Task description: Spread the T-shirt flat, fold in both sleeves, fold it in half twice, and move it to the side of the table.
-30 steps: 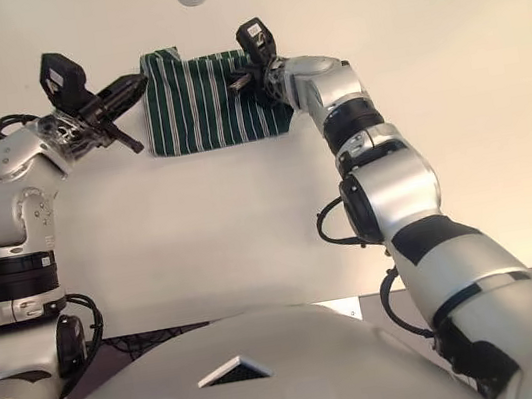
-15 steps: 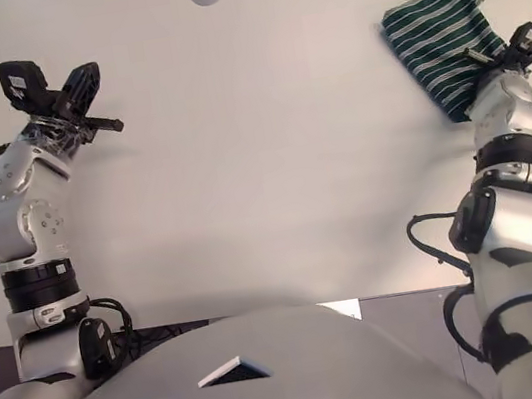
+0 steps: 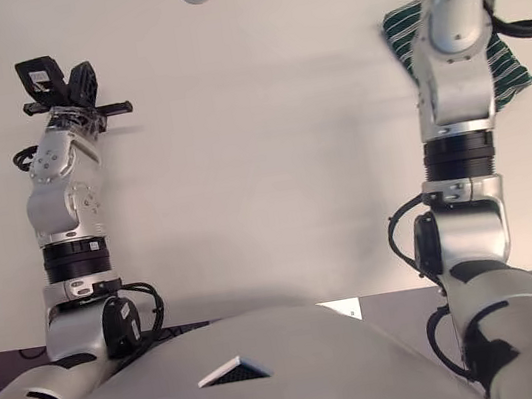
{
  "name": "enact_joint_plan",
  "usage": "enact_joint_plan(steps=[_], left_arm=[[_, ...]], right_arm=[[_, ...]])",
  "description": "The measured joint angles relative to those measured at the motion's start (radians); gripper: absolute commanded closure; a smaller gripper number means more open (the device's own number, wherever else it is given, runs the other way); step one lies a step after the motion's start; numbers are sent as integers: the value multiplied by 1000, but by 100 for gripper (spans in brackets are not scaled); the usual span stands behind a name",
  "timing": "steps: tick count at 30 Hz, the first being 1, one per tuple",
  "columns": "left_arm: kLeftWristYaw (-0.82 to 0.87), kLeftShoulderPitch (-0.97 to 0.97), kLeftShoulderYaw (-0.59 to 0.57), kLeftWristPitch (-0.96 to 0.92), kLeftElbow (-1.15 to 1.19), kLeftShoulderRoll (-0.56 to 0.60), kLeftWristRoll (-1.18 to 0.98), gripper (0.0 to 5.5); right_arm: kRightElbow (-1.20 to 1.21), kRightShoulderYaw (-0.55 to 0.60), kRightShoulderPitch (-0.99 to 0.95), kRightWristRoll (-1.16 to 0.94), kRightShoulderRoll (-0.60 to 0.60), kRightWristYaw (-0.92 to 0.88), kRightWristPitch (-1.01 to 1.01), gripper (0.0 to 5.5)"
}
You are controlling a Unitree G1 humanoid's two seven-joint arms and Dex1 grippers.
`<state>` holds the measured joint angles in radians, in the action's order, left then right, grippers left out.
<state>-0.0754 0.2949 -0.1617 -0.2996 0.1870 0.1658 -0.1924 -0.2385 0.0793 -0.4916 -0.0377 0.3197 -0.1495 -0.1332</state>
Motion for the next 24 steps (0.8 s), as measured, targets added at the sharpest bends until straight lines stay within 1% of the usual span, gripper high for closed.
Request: enact_joint_plan(steps=[2,3,5,7,16,19,20,24], left_arm=[[11,10,7,15,-29,-17,8,550],[12,13,16,45,-49,-16,24,550],[10,18,30,80,-56,-15,45,550],[7,18,41,86,-57,-15,56,550],[-3,-32,36,87,-98,-17,53,550],[-19,-58,29,88,-121,-15,43,550],[-26,-72,27,88,-120,-12,43,550],[-38,-55,13,88,-120,-1,34,550]], right_arm=[[3,4,10,-2,-19,-1,-7,547],[15,8,23,-2,-40,-6,-16,547],[36,10,52,-1,-46,-9,-23,547],[63,22,80,-1,-75,-11,-26,547],[106,33,133,5,-90,-10,-69,547],[97,57,157,3,-108,-10,-75,547],[71,92,155,2,-100,-14,-76,547],[43,134,152,0,-72,-14,-76,547]])
